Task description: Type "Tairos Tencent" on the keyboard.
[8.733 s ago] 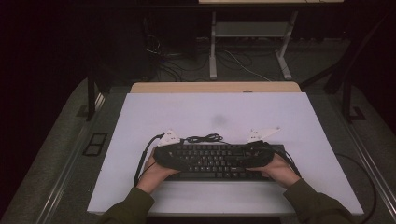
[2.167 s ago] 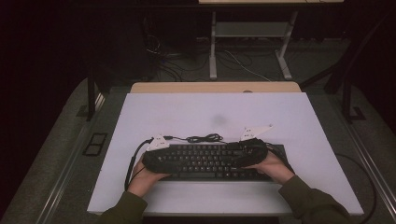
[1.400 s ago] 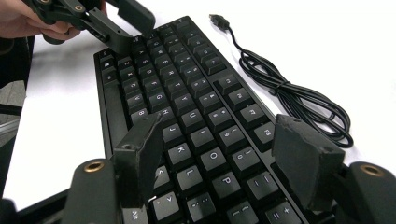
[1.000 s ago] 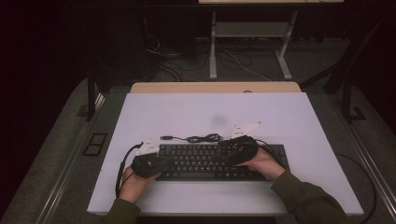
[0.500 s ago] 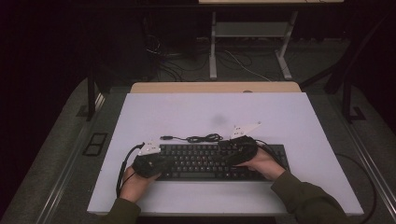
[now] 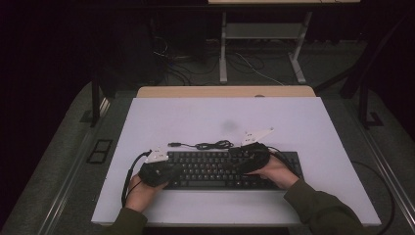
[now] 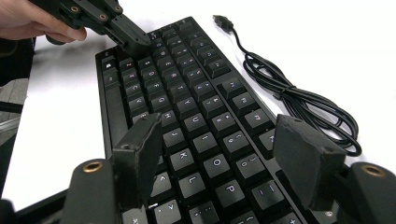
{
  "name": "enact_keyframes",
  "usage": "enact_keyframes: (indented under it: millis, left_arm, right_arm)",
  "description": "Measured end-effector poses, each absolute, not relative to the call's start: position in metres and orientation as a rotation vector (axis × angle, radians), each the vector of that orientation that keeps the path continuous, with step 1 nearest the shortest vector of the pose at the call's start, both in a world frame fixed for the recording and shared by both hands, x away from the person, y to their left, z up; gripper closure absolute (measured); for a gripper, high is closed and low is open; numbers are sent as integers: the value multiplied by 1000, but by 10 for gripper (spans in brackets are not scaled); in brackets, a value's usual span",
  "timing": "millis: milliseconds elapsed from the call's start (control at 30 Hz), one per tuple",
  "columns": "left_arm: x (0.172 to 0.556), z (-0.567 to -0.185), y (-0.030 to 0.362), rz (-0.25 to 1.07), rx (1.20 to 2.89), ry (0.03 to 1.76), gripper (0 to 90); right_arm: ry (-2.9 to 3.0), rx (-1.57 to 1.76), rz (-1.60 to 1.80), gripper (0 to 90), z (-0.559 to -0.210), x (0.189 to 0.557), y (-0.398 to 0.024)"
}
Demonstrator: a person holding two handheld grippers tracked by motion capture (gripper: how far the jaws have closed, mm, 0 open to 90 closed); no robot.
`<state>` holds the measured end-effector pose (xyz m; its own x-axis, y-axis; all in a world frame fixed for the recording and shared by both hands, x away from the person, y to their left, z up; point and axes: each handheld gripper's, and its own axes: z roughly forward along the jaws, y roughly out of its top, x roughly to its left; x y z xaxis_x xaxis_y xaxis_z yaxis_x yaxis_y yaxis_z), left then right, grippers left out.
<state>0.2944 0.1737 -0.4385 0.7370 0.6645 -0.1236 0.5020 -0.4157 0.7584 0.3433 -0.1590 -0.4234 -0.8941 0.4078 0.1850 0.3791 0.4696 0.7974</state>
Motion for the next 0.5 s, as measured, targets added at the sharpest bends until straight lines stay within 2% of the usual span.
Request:
enact_keyframes:
  millis: [500]
  left_arm:
    - [294, -436, 175, 250, 2097, 868, 885]
  right_arm:
    - [2664, 716, 1435, 328, -423, 343, -160]
